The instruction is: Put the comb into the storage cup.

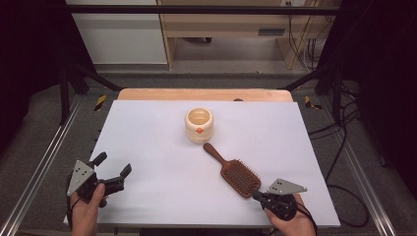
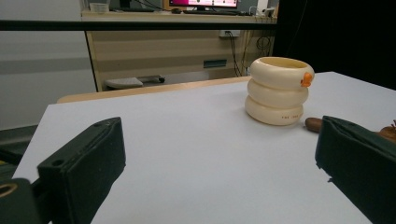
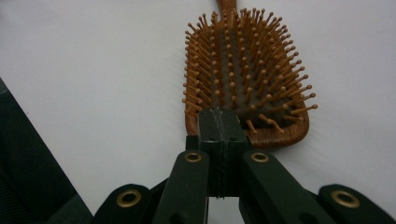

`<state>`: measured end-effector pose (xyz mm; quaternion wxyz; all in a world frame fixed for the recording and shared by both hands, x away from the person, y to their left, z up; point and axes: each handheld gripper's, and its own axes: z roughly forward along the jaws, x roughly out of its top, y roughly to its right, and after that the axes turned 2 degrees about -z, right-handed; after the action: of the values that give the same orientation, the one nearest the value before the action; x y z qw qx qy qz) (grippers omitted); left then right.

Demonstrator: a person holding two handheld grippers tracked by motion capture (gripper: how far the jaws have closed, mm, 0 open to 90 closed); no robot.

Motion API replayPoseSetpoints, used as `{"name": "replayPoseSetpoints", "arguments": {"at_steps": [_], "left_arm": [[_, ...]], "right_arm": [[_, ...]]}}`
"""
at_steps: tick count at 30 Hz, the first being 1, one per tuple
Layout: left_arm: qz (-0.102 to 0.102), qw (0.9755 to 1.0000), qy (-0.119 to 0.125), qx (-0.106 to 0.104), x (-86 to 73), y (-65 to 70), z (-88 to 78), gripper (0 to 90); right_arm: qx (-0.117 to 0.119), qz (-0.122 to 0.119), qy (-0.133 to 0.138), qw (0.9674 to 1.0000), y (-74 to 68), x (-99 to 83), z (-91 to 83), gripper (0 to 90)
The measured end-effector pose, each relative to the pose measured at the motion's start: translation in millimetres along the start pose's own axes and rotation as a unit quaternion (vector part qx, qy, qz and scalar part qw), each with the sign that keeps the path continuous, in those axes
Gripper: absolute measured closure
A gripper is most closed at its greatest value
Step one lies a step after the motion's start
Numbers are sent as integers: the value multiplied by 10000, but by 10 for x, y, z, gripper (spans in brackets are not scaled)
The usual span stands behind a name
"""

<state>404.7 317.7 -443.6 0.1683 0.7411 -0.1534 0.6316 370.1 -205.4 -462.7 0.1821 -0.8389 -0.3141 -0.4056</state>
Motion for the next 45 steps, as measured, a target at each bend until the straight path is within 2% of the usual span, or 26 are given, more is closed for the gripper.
{"name": "replayPoseSetpoints", "arguments": {"at_steps": [11, 29, 45], "left_arm": [[14, 10000, -18, -14, -1, 4, 9, 17], [46, 10000, -56, -42, -6, 18, 27, 17], [78, 9999, -76, -47, -8, 26, 38, 17]], "right_arm": [[-128, 63, -123, 9998, 53, -28, 36, 900], [-258, 198, -41, 9995, 119, -18, 61, 900], [-485, 362, 22, 9982, 240, 0, 88, 900]]}}
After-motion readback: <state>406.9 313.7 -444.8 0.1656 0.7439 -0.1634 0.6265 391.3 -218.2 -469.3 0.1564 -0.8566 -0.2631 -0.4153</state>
